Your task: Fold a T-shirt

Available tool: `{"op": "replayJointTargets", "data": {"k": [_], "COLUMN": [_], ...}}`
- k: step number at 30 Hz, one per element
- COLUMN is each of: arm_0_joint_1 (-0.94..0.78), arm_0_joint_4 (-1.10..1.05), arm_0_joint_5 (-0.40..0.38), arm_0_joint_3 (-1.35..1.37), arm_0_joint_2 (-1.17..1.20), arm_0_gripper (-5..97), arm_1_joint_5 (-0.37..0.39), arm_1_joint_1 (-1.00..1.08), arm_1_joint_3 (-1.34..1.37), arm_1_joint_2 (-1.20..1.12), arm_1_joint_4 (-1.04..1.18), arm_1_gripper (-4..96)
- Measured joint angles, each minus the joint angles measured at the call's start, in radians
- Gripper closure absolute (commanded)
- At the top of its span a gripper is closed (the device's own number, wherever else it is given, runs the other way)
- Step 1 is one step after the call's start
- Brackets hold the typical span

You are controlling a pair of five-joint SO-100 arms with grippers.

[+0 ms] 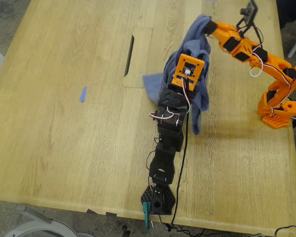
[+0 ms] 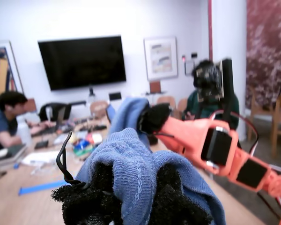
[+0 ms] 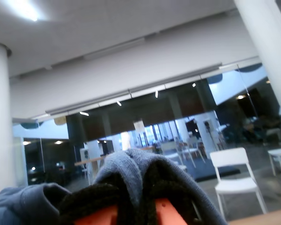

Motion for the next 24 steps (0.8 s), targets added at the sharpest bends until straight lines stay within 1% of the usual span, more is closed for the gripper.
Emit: {"op": "replayJointTargets", "data": {"k": [4,9,16,24], "arm_0_joint_1": [0.0,0.014,0.025,0.133], "arm_0_joint_4": [-0.095,-0.141,-0.137,-0.054], "arm_0_joint_5": [0.014,0.028,0.046,0.061], "arm_0_joint_3": [0.0,0.0,0.0,0.0], "arm_0_joint_2": [0.026,0.078,0.132,0.167], "arm_0_gripper": [92,92,92,92], "arm_1_joint_5": [-0.009,-0.009,-0.009,-0.009], "arm_1_joint_1": [0.002,0.051,0.078,0.106], "arm_1_joint_3": [-0.037,-0.078,-0.078,-0.078], "arm_1_joint_2": [0.0,0.005,0.044,0.089], "arm_1_joint_4": [-0.051,-0.075,-0.097,-0.117], "arm_1_gripper": [91.5,91.5,91.5,91.5]}}
